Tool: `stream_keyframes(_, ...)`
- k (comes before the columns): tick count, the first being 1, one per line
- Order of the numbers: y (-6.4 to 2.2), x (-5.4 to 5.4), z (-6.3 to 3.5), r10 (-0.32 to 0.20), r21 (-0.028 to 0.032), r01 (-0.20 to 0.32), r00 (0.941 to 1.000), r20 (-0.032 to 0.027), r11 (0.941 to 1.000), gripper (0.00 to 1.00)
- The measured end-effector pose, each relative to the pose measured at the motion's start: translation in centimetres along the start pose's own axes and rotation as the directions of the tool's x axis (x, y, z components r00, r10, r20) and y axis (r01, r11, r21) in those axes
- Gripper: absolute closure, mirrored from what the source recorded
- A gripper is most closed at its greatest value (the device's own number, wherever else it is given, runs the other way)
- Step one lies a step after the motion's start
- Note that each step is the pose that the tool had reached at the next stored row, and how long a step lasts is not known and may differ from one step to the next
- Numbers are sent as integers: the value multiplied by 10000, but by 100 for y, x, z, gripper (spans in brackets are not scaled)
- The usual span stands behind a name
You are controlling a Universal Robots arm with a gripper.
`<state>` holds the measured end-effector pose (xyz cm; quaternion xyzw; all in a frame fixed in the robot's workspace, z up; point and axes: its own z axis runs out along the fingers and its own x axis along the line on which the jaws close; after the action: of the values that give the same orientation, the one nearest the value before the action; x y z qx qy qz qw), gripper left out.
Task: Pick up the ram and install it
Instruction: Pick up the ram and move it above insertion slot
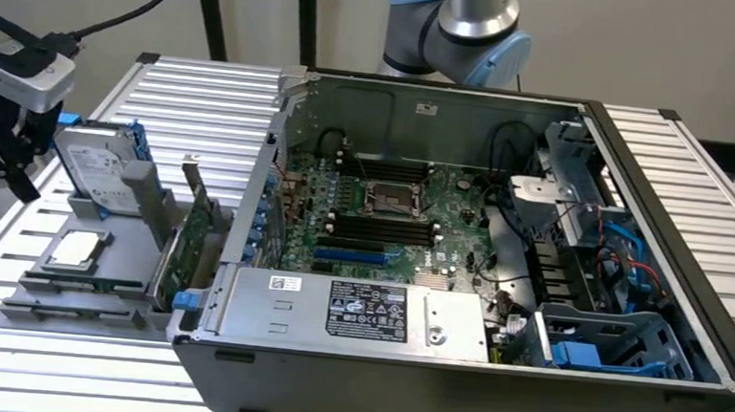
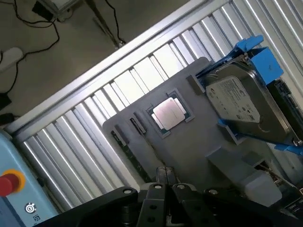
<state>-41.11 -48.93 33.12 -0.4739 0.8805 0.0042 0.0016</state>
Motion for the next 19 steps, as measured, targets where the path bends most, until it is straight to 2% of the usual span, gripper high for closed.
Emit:
stream_keyframes(4,0,0,21,-730,-70,730,9973,-43,9973,100)
stream_keyframes(8,0,0,42,-1451,-151,1449,9894,-85,9893,100)
stream_keyframes(13,0,1,72,-2329,-273,2325,9724,-137,9722,100)
stream_keyframes(16,-1,1,103,-2784,-295,2779,9604,-145,9602,100)
stream_keyframes(19,-7,10,128,-3097,-295,3092,9507,-146,9505,100)
